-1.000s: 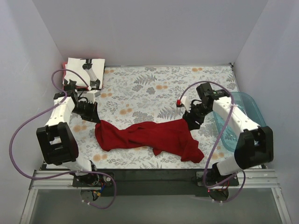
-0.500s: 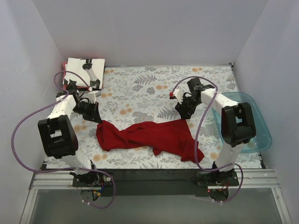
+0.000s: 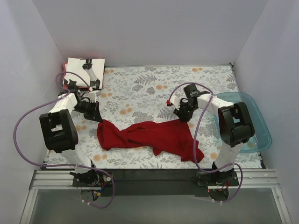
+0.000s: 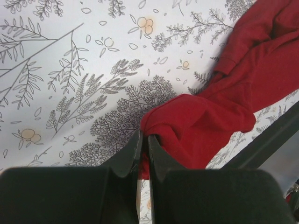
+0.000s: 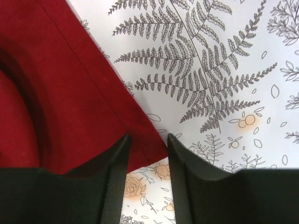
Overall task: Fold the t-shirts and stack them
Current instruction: Flatten the tshirt out
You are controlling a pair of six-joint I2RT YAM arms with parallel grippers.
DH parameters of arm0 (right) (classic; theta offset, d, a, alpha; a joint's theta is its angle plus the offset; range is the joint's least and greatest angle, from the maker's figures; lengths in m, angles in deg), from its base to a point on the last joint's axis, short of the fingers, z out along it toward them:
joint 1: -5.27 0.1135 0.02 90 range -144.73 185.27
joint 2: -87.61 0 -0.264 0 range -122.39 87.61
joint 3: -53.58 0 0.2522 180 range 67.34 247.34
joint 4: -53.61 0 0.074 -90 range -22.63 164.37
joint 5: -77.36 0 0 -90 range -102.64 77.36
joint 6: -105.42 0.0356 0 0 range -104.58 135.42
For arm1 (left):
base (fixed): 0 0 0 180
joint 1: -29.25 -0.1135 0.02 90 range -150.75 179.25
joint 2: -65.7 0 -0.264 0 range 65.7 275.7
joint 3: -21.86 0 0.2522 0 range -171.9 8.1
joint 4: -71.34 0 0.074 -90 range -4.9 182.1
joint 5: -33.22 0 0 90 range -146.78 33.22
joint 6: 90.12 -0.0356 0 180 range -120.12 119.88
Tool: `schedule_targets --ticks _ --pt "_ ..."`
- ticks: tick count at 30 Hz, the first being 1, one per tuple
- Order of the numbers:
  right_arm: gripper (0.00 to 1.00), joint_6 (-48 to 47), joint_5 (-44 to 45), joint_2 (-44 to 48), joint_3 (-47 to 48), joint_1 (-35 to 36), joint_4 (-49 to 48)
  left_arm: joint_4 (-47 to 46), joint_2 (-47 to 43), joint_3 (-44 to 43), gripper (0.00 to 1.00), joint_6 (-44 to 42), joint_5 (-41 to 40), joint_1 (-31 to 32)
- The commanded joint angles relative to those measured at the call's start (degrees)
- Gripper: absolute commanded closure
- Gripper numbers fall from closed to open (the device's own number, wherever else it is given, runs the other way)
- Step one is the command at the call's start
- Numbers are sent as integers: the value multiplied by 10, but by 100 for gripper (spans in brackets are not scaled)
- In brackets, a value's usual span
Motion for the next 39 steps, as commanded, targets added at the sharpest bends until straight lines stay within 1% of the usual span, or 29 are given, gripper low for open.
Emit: schedule_targets --ticks 1,2,3,5,6,8,9,11,12,13,15,16,17,19,21,22,24,26,27,28,29,30,32,33,35,36,37,38,39 --pt "70 -7 19 3 -38 8 -14 -31 11 -25 100 16 3 -4" --pt "83 -6 22 2 -40 7 -15 -33 17 -34 100 20 3 -3" --pt "98 -3 30 2 -41 7 -15 -32 32 -41 100 28 -1 -4" --pt "99 -1 36 15 -41 8 -7 -23 46 -74 94 33 0 -7" --pt "99 0 43 23 -45 7 -4 -18 54 -89 87 40 4 -10" --pt "99 2 51 51 -48 5 0 0 55 -114 82 47 8 -19" --pt "99 3 55 60 -48 4 7 10 48 -131 76 48 14 -22" --pt "99 6 58 81 -41 1 17 52 28 -128 69 14 44 -28" --pt "99 9 66 86 -41 1 25 66 -5 -107 66 -8 51 -28" --pt "99 11 73 92 -37 -2 28 90 -23 -87 56 -46 63 -28" --pt "99 12 83 103 -35 -9 35 115 -77 -29 51 -93 67 -28" --pt "99 12 83 106 -32 -18 39 142 -94 -9 50 -139 69 -28" --pt "99 12 81 109 -29 -21 44 147 -131 13 49 -156 66 -29" --pt "99 13 76 113 -26 -26 58 140 -168 80 35 -185 57 -28" --pt "99 17 66 116 -22 -27 65 132 -215 119 33 -220 40 -24" --pt "99 24 60 117 -19 -27 70 103 -228 153 33 -215 25 -8" --pt "99 29 48 113 -7 -27 73 79 -258 176 33 -200 -4 11" --pt "99 34 45 106 0 -27 78 26 -283 207 33 -172 -28 54" --pt "99 35 44 103 7 -27 80 8 -289 218 33 -144 -59 71" --pt "99 35 43 102 9 -27 80 -31 -294 228 33 -125 -74 106" --pt "99 39 40 99 11 -27 83 -96 -307 255 33 -80 -124 152" --pt "99 40 39 99 10 -27 85 -122 -298 266 36 -54 -158 172" --pt "99 41 39 97 8 -27 87 -155 -291 262 39 -42 -171 181" --pt "99 41 38 96 9 -27 87 -157 -283 254 43 -39 -173 189" --pt "99 41 41 94 9 -27 87 -158 -265 243 57 -35 -174 205" --pt "99 40 44 94 9 -27 88 -159 -258 234 69 -35 -178 209" --pt "99 40 45 93 9 -27 88 -161 -258 228 77 -36 -182 209" --pt "99 40 45 95 6 -27 89 -154 -256 207 95 -34 -184 209" --pt "99 38 45 97 5 -27 89 -135 -249 167 100 -31 -181 209"
